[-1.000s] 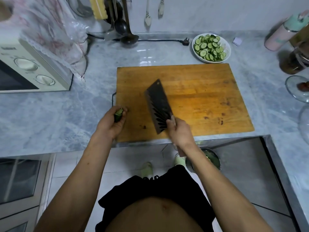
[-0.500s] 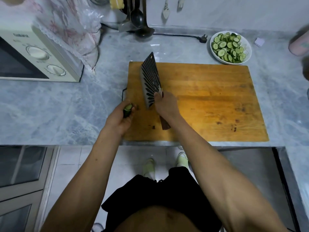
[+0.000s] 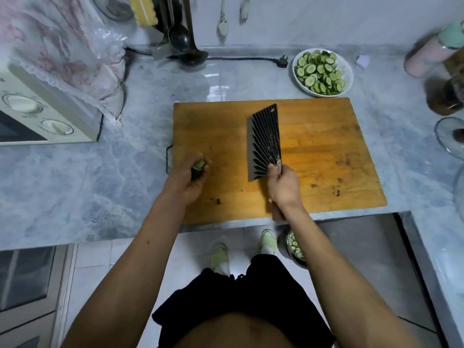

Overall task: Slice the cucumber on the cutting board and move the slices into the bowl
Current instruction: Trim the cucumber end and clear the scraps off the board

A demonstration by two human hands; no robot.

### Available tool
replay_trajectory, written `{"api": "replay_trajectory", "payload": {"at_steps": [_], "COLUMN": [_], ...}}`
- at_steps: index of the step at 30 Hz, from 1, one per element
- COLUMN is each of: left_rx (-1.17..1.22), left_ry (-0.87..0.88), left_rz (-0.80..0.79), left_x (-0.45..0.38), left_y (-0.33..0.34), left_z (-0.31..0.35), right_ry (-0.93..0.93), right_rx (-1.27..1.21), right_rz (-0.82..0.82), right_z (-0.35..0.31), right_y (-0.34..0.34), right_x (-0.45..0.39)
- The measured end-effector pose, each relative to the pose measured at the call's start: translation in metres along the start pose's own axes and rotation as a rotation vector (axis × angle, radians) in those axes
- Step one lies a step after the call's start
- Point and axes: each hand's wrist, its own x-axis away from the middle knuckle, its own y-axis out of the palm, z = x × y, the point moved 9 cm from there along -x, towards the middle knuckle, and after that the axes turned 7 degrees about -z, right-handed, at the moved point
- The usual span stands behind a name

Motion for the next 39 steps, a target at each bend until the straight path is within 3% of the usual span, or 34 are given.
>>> {"api": "replay_trajectory", "payload": {"at_steps": [5, 12, 20, 25, 28, 33, 36, 39], "left_rx": [-0.018, -0.063, -0.083, -0.167, -0.207, -0.216, -0.251, -0.239], "left_ry": [-0.041, -0.058, -0.036, -0.057, -0.033, 0.08, 0.169, 0.201], "left_rz": [-0.071, -0.079, -0.032, -0.044, -0.039, 0.043, 0.112, 0.155], "left_x": [-0.005, -0.013, -0.01, -0.012, -0.017, -0.025, -0.023, -0.023], "left_y": [0.019, 0.043, 0.047, 0.057, 0.062, 0.054, 0.05, 0.049], "left_z": [-0.013, -0.025, -0.044, -0.068, -0.074, -0.07, -0.066, -0.068], "right_ry": [0.032, -0.072, 0.016, -0.121, -0.178, -0.101, -0.067, -0.066], "right_rx": [0.087, 0.017, 0.1, 0.142, 0.275, 0.421, 0.563, 0.737], "right_rz": [-0.012, -0.232, -0.064, -0.074, 0.056, 0.178, 0.151, 0.015], "right_z": [0.0, -0.005, 0.051, 0.041, 0.04, 0.061, 0.06, 0.05], "right_y": [-0.027, 0.027, -0.058, -0.082, -0.109, -0.139, -0.125, -0.088], "right_x": [-0.004, 0.031, 0.011, 0.009, 0.007, -0.004, -0.006, -0.005]}}
